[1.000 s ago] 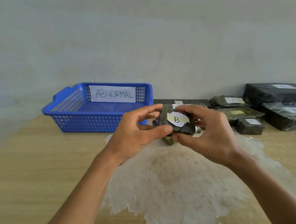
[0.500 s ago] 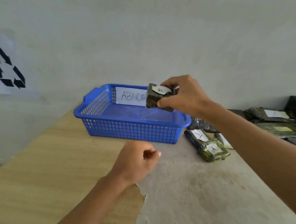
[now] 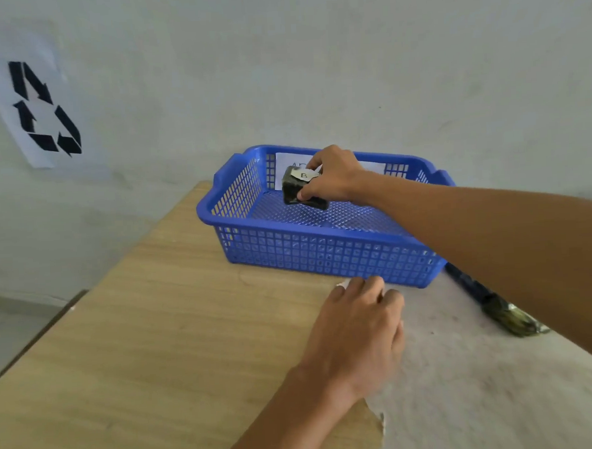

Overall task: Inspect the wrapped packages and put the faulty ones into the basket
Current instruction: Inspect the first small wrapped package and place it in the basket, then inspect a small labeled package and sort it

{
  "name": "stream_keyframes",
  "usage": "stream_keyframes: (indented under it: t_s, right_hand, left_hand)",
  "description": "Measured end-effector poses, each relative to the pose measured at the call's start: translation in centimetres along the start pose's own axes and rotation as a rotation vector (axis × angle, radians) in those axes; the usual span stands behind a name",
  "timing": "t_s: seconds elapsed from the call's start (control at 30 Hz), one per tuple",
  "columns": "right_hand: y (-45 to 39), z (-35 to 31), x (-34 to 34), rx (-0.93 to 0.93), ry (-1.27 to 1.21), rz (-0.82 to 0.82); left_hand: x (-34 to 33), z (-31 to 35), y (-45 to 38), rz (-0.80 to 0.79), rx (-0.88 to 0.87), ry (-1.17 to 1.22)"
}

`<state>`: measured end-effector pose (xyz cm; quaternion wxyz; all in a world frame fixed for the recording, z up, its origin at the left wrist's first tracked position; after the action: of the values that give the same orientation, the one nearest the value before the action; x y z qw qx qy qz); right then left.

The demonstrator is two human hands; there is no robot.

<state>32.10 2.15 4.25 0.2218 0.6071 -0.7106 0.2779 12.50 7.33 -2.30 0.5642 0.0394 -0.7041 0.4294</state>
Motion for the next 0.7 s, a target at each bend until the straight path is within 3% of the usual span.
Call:
stream_keyframes:
  t_s: [0.4, 0.7]
  right_hand:
    - [-5.1, 0.3, -3.9, 0.067, 0.237, -0.036]
    - [-5.2, 0.3, -3.8, 0.092, 0.233, -0.106]
  left_hand:
    - [-0.8, 0.1, 0.2, -0.032, -0.014, -0.044]
    - [-0.9, -0.1, 0.2, -0.060, -0.007, -0.051]
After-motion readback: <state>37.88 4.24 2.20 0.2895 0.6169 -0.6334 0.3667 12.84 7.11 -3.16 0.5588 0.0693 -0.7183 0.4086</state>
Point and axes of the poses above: each hand's wrist, its own y-axis away from the middle knuckle, its own x-axis out of the back of the hand, z = x × y, the point moved 10 cm from there along -y, towards the middle knuckle, and after that the axes turned 14 degrees about -y, right-handed, at the moved point
